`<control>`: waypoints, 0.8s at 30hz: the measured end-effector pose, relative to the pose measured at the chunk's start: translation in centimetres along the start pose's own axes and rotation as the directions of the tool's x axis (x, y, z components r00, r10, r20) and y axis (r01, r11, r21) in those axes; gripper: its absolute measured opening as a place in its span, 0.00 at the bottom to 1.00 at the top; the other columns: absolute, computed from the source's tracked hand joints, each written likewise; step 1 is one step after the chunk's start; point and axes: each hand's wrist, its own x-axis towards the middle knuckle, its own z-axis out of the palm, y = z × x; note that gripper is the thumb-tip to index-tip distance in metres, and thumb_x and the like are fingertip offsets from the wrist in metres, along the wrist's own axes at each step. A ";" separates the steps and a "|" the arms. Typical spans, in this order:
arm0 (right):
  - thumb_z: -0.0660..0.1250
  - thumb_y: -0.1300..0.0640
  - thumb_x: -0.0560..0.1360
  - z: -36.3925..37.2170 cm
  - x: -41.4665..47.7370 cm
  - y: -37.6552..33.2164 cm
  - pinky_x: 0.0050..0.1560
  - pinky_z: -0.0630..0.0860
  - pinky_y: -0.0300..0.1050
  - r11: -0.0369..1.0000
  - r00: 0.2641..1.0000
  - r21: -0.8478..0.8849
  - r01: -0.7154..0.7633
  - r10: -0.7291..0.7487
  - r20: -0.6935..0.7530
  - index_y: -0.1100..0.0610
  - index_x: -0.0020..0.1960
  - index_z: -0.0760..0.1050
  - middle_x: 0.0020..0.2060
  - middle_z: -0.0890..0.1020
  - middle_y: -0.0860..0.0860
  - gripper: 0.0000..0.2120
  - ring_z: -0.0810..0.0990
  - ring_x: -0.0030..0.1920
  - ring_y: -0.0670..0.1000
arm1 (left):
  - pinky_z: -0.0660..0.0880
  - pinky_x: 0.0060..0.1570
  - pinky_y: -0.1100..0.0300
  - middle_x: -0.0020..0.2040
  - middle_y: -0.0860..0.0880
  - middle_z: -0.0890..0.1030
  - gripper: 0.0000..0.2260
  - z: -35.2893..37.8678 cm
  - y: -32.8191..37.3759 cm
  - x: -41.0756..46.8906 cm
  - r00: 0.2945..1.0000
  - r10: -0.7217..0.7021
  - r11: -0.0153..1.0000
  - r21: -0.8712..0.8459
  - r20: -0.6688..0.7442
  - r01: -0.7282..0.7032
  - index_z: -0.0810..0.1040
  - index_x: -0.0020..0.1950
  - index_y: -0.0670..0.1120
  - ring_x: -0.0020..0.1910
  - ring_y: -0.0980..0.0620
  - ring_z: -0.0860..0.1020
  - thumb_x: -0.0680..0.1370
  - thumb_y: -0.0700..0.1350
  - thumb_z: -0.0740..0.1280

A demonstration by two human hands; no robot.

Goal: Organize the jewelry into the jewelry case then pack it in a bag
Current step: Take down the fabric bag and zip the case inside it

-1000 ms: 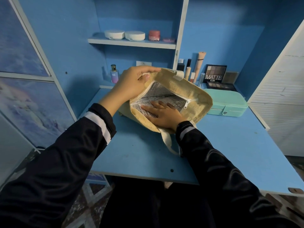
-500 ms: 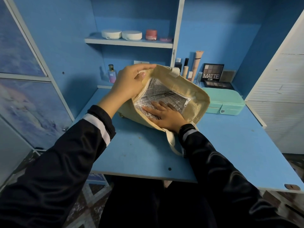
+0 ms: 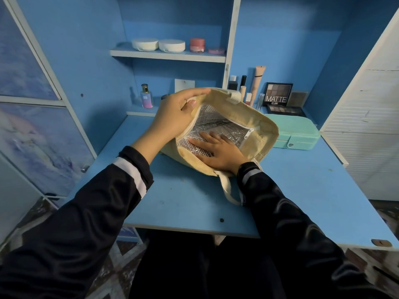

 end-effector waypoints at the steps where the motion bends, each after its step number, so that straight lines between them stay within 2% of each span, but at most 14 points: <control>1: 0.49 0.30 0.76 -0.2 0.0 0.0 0.77 0.43 0.56 1.000 1.000 0.010 0.009 -0.009 -0.008 0.31 0.74 0.53 0.78 0.53 0.45 0.26 0.47 0.78 0.51 | 0.70 0.59 0.70 0.63 0.64 0.74 0.18 0.1 0.0 -0.2 1.000 0.007 1.000 -0.006 0.014 -0.006 0.77 0.67 0.54 0.60 0.57 0.74 0.83 0.36 0.59; 3: 0.50 0.31 0.76 -0.6 -0.2 0.1 0.77 0.44 0.56 0.999 1.000 0.025 0.020 -0.020 -0.016 0.32 0.74 0.56 0.78 0.54 0.45 0.26 0.48 0.78 0.51 | 0.66 0.64 0.75 0.65 0.62 0.75 0.18 0.3 -0.2 -0.3 0.999 0.019 1.000 -0.001 0.035 -0.019 0.77 0.67 0.54 0.64 0.65 0.72 0.83 0.37 0.59; 5: 0.51 0.31 0.77 -0.7 -0.2 0.1 0.77 0.44 0.56 0.999 1.000 0.030 0.024 -0.023 -0.015 0.33 0.74 0.57 0.78 0.54 0.45 0.26 0.49 0.78 0.52 | 0.62 0.61 0.80 0.66 0.60 0.76 0.18 0.4 -0.3 -0.4 0.998 0.032 0.999 0.012 0.053 -0.033 0.77 0.67 0.54 0.67 0.66 0.69 0.83 0.36 0.59; 9: 0.51 0.31 0.77 -1.0 -0.2 0.1 0.77 0.45 0.56 0.999 1.000 0.040 0.025 -0.025 -0.011 0.35 0.74 0.59 0.78 0.54 0.46 0.26 0.49 0.78 0.52 | 0.58 0.59 0.83 0.67 0.59 0.75 0.19 0.7 -0.2 -0.7 0.997 0.040 0.999 0.024 0.068 -0.042 0.77 0.67 0.54 0.65 0.69 0.67 0.83 0.36 0.60; 12: 0.52 0.34 0.78 -1.4 -0.6 0.3 0.77 0.48 0.55 0.998 0.999 0.067 0.013 -0.011 -0.034 0.38 0.74 0.62 0.78 0.57 0.46 0.25 0.53 0.78 0.51 | 0.60 0.59 0.82 0.68 0.59 0.75 0.18 0.8 -0.2 -0.9 0.996 0.035 0.999 0.027 0.077 -0.038 0.77 0.67 0.55 0.66 0.66 0.68 0.83 0.37 0.60; 14: 0.54 0.35 0.79 -1.5 -1.4 0.8 0.76 0.55 0.54 0.994 0.997 0.106 0.008 0.000 -0.074 0.40 0.73 0.64 0.77 0.60 0.46 0.24 0.58 0.76 0.51 | 0.66 0.56 0.77 0.68 0.59 0.76 0.19 1.1 -0.3 -1.0 0.996 0.040 0.998 0.038 0.084 -0.043 0.77 0.66 0.58 0.62 0.60 0.74 0.83 0.38 0.60; 16: 0.57 0.38 0.79 -1.6 -2.5 1.7 0.71 0.65 0.53 0.987 0.989 0.160 0.005 0.019 -0.144 0.42 0.71 0.68 0.75 0.65 0.47 0.22 0.67 0.72 0.51 | 0.69 0.51 0.70 0.67 0.60 0.76 0.19 1.6 -0.5 -1.2 0.996 0.052 0.997 0.050 0.076 -0.056 0.77 0.65 0.61 0.53 0.54 0.77 0.83 0.39 0.60; 18: 0.60 0.43 0.80 -1.7 -4.0 2.6 0.66 0.72 0.52 0.987 0.972 0.156 0.030 0.008 -0.237 0.46 0.69 0.72 0.72 0.70 0.49 0.20 0.74 0.66 0.52 | 0.71 0.53 0.65 0.66 0.59 0.77 0.19 2.2 -0.5 -1.5 0.997 0.059 0.997 0.043 0.059 -0.061 0.77 0.66 0.61 0.53 0.53 0.77 0.82 0.39 0.61; 20: 0.60 0.45 0.79 -1.9 -5.6 3.5 0.60 0.76 0.52 0.986 0.936 0.156 0.060 -0.001 -0.352 0.52 0.66 0.76 0.67 0.75 0.52 0.19 0.80 0.59 0.53 | 0.72 0.49 0.61 0.65 0.61 0.77 0.19 2.6 -0.5 -1.6 0.997 0.060 0.997 0.039 0.039 -0.061 0.77 0.66 0.60 0.49 0.52 0.76 0.82 0.39 0.61; 22: 0.62 0.47 0.79 -2.3 -7.1 4.5 0.56 0.77 0.52 0.981 0.874 0.181 0.065 0.031 -0.485 0.55 0.62 0.78 0.61 0.79 0.52 0.17 0.81 0.52 0.54 | 0.69 0.45 0.64 0.64 0.61 0.77 0.19 2.9 -0.5 -1.7 0.998 0.061 0.998 0.031 0.022 -0.062 0.77 0.67 0.59 0.47 0.52 0.73 0.82 0.39 0.61; 24: 0.66 0.52 0.78 -2.6 -8.6 5.4 0.52 0.77 0.51 0.979 0.786 0.195 0.055 0.078 -0.614 0.57 0.59 0.79 0.57 0.80 0.52 0.14 0.80 0.51 0.53 | 0.69 0.44 0.62 0.61 0.60 0.79 0.19 3.2 -0.6 -1.7 0.998 0.066 0.998 0.015 0.015 -0.067 0.77 0.66 0.59 0.46 0.52 0.73 0.82 0.39 0.61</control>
